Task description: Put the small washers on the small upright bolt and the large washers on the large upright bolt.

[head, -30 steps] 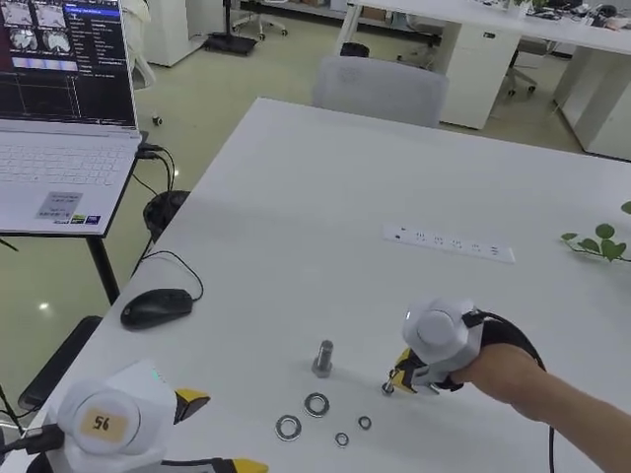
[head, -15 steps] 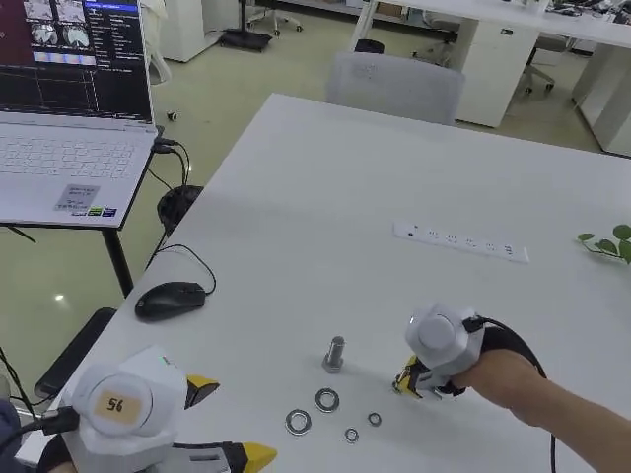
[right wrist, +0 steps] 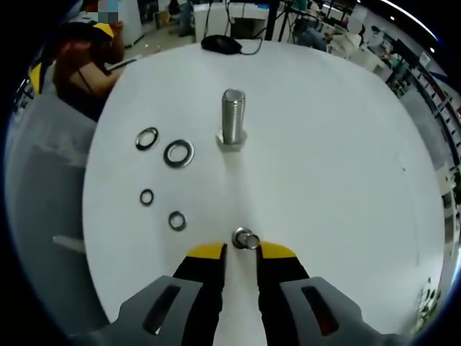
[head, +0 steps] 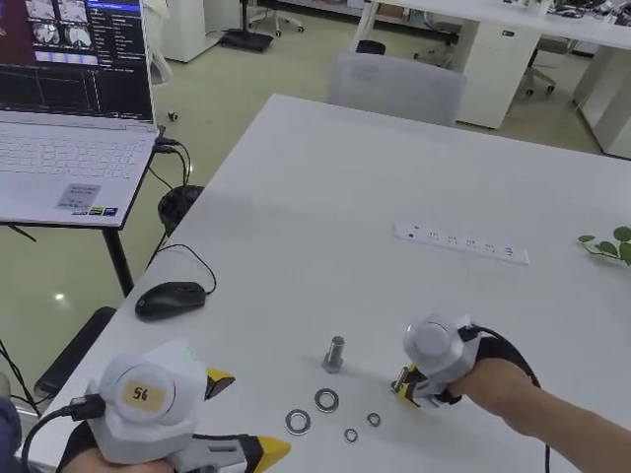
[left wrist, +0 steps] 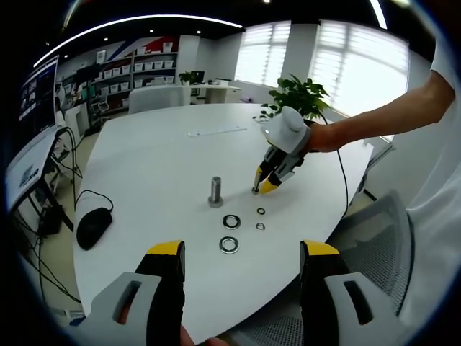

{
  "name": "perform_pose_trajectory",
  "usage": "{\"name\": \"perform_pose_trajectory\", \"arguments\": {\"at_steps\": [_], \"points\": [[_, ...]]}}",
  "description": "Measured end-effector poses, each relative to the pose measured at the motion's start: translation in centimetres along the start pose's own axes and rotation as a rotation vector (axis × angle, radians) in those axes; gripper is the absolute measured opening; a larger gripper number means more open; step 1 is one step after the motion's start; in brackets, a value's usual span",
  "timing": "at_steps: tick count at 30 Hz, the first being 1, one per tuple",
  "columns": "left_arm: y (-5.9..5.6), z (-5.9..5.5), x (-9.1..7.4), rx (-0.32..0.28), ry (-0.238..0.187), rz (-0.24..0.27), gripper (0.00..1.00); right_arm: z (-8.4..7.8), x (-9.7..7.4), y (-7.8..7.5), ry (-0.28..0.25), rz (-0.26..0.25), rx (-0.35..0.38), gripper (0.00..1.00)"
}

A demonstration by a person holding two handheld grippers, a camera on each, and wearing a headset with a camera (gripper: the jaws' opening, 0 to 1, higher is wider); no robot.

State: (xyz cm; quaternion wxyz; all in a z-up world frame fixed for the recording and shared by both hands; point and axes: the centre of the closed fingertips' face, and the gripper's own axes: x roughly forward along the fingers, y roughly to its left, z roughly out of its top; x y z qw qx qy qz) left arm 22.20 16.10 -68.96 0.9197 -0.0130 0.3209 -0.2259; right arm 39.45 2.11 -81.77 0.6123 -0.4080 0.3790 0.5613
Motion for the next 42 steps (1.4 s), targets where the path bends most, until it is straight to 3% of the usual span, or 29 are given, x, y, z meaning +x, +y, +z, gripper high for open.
{"name": "perform_pose_trajectory", "arguments": {"at_steps": [7,13,18,30,42], "points": [[-0.1,-0.4,0.5,0.004,0.007,-0.007,0.64,0.1,-1.7,-0.5,-0.048,-0.026,0.056,0.21],[-0.3,-0.9,0.6,0.006,0.012,-0.008,0.64,0.0,-4.2,-1.2,-0.158,-0.099,0.202,0.23],[-0.2,-1.3,0.6,-0.002,0.009,-0.007,0.64,-1.2,-5.3,0.3,-0.206,-0.117,0.279,0.23],[-0.6,-1.1,0.9,0.000,0.005,-0.010,0.64,-1.7,-3.5,6.3,-0.250,-0.087,0.372,0.23],[-0.8,-0.9,1.1,0.006,0.009,-0.014,0.64,-1.2,-1.8,8.6,-0.233,-0.049,0.348,0.23]]}}
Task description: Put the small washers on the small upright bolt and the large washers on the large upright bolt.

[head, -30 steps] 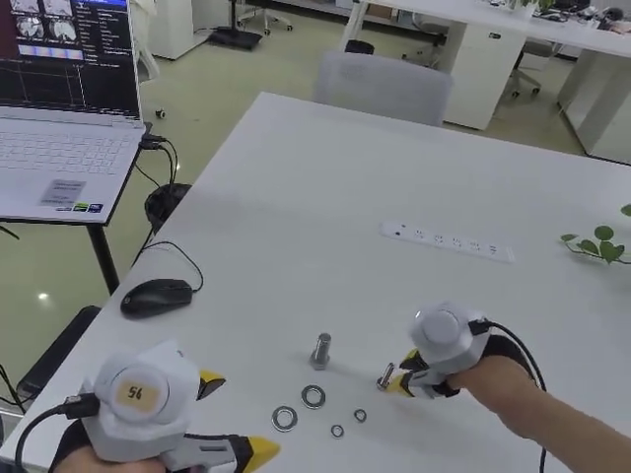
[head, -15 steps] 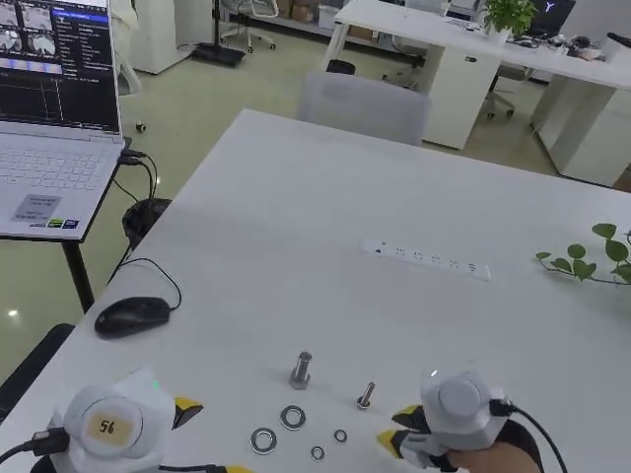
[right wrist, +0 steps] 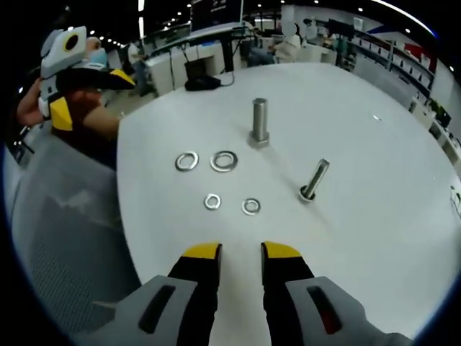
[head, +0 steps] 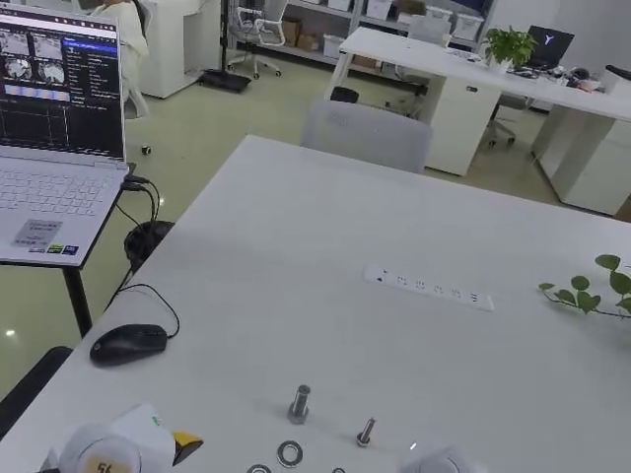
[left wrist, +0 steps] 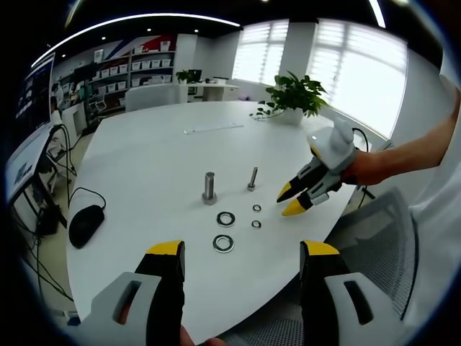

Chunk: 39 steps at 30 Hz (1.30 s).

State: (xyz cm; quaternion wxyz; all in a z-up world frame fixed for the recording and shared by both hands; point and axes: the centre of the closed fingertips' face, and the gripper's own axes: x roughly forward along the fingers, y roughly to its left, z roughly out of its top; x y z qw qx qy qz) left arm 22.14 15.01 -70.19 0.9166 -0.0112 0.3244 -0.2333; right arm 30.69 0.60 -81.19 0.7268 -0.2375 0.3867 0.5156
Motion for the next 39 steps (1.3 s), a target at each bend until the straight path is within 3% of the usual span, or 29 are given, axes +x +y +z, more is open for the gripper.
{"name": "perform_pose_trajectory", "arguments": {"at_steps": [25,39], "points": [[0.6,0.3,0.0,0.006,0.006,0.009,0.64,0.3,1.2,-0.2,0.048,0.017,-0.102,0.23],[0.5,0.8,-0.1,0.011,-0.011,0.016,0.64,0.9,1.7,-0.2,0.067,0.034,-0.163,0.23]]}}
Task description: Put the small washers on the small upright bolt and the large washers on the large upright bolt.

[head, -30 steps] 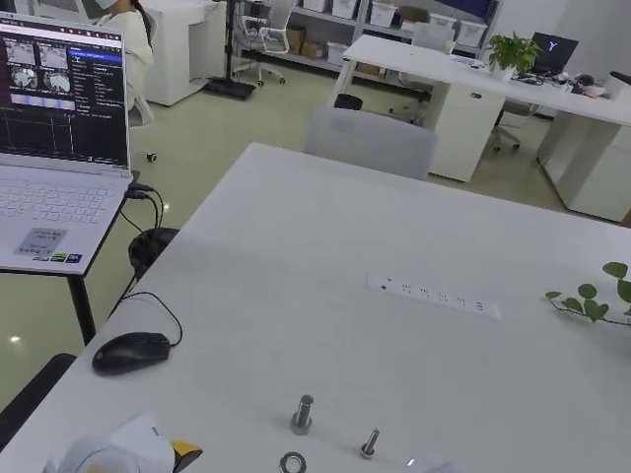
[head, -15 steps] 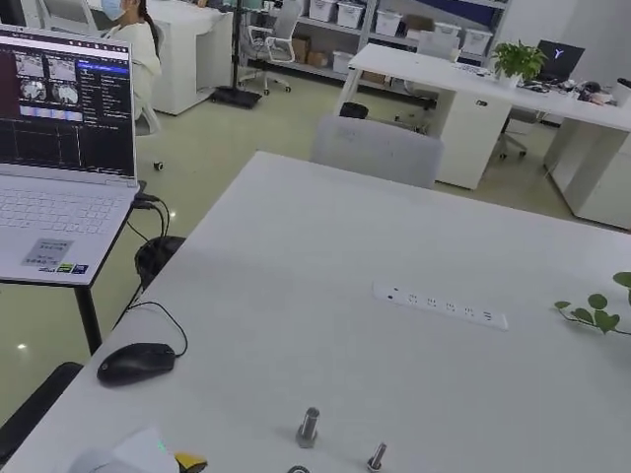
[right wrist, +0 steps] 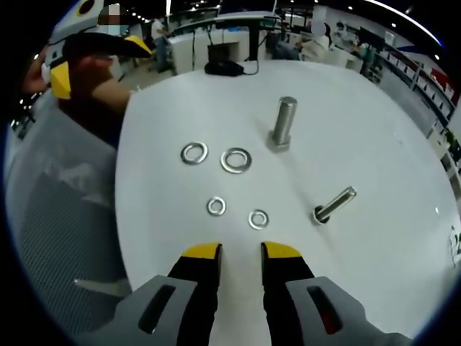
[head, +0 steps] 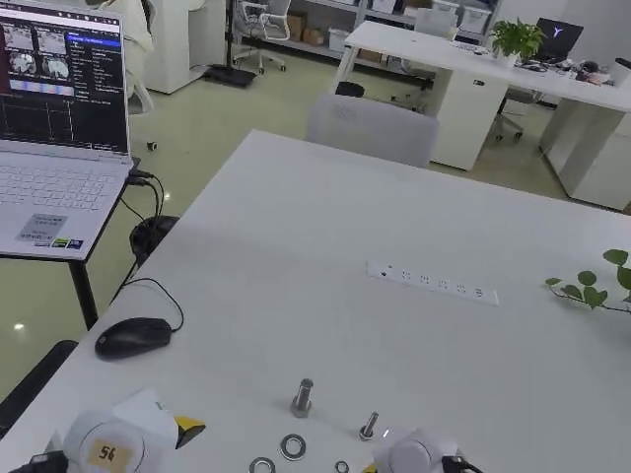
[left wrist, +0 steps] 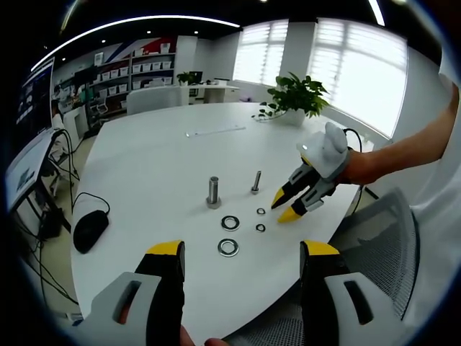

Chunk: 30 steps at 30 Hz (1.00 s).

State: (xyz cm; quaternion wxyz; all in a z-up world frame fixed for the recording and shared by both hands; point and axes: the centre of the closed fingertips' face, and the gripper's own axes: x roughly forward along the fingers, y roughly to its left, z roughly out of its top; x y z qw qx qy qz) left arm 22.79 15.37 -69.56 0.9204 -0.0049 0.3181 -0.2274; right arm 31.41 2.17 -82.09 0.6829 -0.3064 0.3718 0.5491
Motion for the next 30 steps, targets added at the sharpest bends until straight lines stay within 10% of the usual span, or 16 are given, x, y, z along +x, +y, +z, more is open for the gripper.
{"name": "perform_pose_trajectory", "arguments": {"at_steps": [30], "points": [[-0.1,-0.3,-0.8,-0.009,0.001,0.016,0.64,2.1,1.8,-0.9,0.065,0.111,-0.185,0.22]]}}
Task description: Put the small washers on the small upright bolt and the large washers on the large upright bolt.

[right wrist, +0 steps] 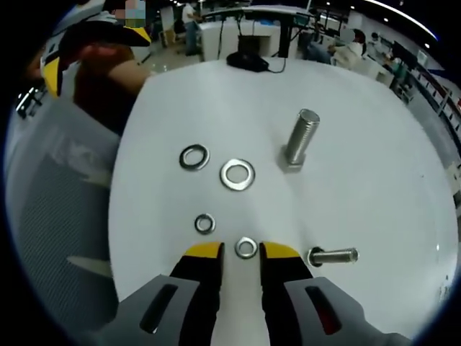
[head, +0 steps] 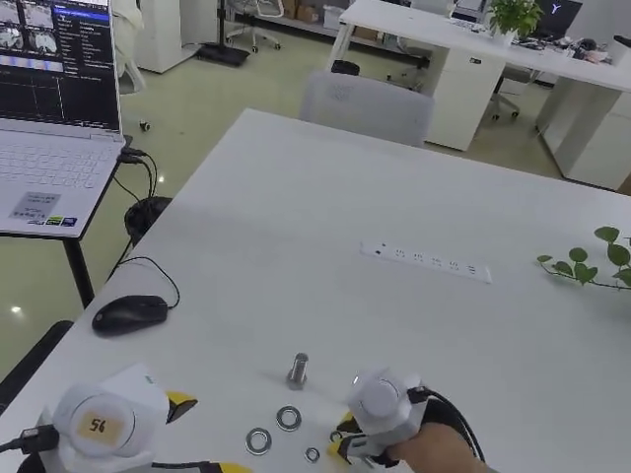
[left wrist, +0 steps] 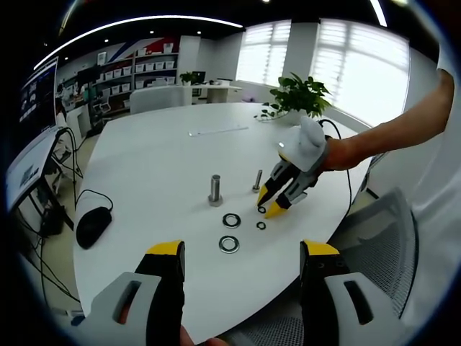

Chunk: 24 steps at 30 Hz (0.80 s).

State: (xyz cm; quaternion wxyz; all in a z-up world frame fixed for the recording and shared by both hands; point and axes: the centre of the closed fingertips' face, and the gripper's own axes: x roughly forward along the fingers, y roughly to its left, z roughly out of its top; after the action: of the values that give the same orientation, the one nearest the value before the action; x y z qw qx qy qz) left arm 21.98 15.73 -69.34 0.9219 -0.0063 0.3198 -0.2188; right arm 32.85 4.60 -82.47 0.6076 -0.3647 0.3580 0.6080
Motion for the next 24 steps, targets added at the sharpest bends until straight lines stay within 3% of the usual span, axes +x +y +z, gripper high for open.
{"name": "perform_pose_trajectory", "arguments": {"at_steps": [6,14,24], "points": [[-0.14,0.01,0.09,0.007,0.006,-0.005,0.64,-0.14,0.02,-0.27,0.053,0.055,-0.106,0.19],[-0.45,0.34,0.39,0.008,0.003,-0.010,0.64,-0.24,0.07,-0.38,0.088,0.068,-0.192,0.14],[-0.42,0.27,0.34,0.008,0.004,-0.009,0.64,-0.62,-0.25,-0.44,0.037,0.020,-0.080,0.13]]}}
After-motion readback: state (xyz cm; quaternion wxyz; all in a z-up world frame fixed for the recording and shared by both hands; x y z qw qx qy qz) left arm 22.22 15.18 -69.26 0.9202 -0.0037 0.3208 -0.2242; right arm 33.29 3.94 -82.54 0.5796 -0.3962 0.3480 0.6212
